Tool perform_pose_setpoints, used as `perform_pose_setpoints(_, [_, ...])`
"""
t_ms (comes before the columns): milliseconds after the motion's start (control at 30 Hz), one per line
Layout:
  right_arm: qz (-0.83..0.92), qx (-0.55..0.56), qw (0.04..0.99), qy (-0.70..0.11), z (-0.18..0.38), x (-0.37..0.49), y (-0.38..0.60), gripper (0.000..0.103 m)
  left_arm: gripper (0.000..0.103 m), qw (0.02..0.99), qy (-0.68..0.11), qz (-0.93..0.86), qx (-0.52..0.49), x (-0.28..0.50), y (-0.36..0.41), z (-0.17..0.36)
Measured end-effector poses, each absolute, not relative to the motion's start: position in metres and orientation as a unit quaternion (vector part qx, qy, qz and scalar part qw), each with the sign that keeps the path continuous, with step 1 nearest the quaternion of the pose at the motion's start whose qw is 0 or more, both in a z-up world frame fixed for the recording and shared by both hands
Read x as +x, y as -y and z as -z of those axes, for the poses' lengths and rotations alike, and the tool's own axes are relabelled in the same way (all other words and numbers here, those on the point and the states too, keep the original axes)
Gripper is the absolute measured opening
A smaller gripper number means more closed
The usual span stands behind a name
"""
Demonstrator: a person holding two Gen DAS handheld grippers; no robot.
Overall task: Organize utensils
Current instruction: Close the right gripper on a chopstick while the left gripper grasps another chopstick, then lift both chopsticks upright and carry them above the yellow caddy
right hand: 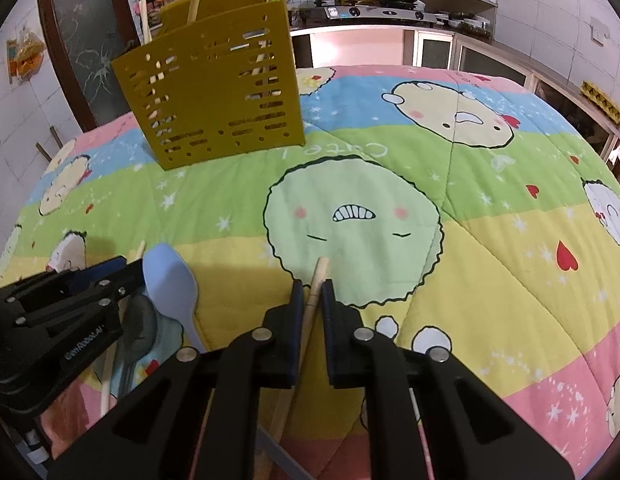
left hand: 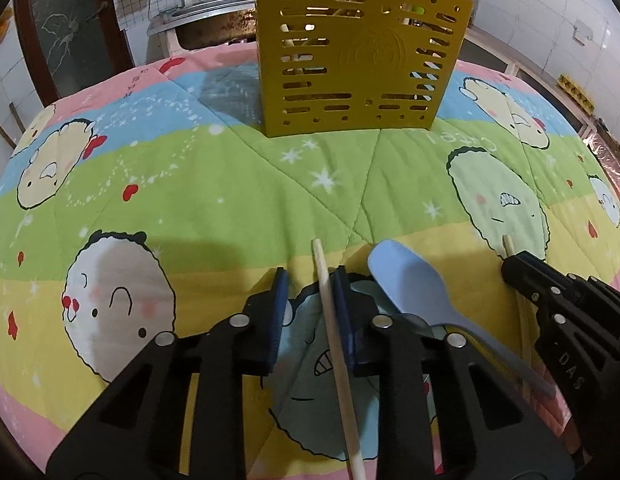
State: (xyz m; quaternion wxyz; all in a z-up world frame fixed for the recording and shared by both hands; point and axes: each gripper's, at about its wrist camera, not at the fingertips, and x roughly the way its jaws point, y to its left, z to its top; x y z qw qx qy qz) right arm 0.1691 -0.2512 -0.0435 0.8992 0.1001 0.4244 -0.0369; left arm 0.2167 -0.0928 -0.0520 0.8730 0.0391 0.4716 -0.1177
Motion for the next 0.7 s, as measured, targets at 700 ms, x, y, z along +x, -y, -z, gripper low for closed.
perform_pose_setpoints(700, [0.044,0.075,0.944,-0.317,-0.018,0.133,0.25,0.006,0.004,0.899,-0.415,0.138,-0.017,0.19,0.071,0.021])
